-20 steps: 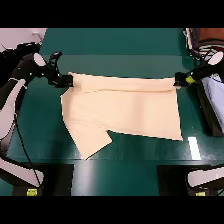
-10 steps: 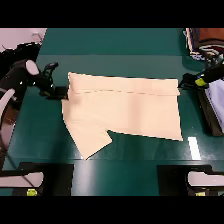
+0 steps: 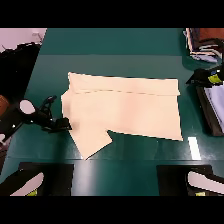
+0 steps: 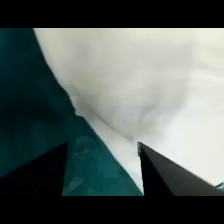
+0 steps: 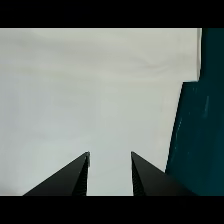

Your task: Fold the shirts.

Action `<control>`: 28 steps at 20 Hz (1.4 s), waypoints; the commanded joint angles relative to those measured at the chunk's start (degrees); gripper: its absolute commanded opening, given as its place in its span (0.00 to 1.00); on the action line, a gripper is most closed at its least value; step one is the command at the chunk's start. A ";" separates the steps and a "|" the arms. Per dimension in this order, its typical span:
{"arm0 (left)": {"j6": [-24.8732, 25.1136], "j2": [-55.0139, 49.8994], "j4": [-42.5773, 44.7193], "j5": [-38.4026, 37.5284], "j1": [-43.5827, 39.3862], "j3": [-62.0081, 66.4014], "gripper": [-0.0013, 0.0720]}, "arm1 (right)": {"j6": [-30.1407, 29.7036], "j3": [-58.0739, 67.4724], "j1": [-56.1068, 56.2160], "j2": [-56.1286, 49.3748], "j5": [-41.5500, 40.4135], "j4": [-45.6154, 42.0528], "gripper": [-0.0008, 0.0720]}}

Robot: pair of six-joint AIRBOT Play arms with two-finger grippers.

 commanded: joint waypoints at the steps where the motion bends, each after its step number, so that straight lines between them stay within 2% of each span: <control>1: -0.26 1.84 -6.21 5.55 -2.89 -5.42 0.70 | -0.02 0.00 -0.02 0.79 2.36 0.07 0.44; 3: -0.26 1.84 -6.45 8.00 -5.81 -5.88 0.70 | 0.00 0.00 -0.02 0.85 2.38 0.04 0.44; 6: -0.39 1.84 -6.47 8.92 -6.01 -5.81 0.70 | -0.02 -0.02 -0.44 0.85 4.61 -0.09 0.44; 7: -0.70 1.84 -6.49 8.87 -6.01 -5.79 0.47 | -0.02 -0.13 -0.83 0.85 5.77 -0.11 0.44; 8: -0.68 1.84 -6.49 8.76 -6.01 -5.66 0.06 | -0.02 -1.31 -1.53 1.44 6.21 -0.11 0.44; 12: -0.68 3.96 -6.51 6.34 -6.03 -2.03 0.06 | -0.04 -17.27 -7.78 8.46 3.78 -0.61 0.44; 13: -0.66 4.96 -6.51 6.01 -6.03 -0.81 0.06 | -0.04 -22.97 -10.12 10.43 3.30 -0.61 0.49; 14: -0.68 5.77 -6.58 5.84 -6.03 0.13 0.06 | -0.04 -28.33 -12.50 11.85 2.91 -0.55 0.68; 15: -0.68 6.23 -6.64 5.75 -6.03 1.03 0.06 | -0.02 -33.53 -14.84 12.85 2.69 -0.37 0.77; 19: -0.66 6.23 -6.60 5.90 -6.03 1.97 0.06 | -0.02 -50.23 -20.92 13.57 -0.09 3.02 0.75; 20: -0.66 6.23 -6.60 5.84 -6.03 1.97 0.06 | -0.02 -52.28 -21.11 13.57 -2.05 4.22 0.64; 23: -0.68 6.23 -6.60 5.75 -6.03 1.97 0.06 | 0.00 -55.25 -21.05 13.57 -7.65 8.33 0.62; 27: -0.68 6.23 -6.60 5.90 -6.03 1.97 0.06 | 0.00 -54.05 -20.74 13.57 -8.83 9.03 0.60; 28: -0.66 6.23 -6.58 5.66 -6.03 1.99 0.06 | -0.02 -53.33 -20.76 13.57 -8.72 8.96 0.49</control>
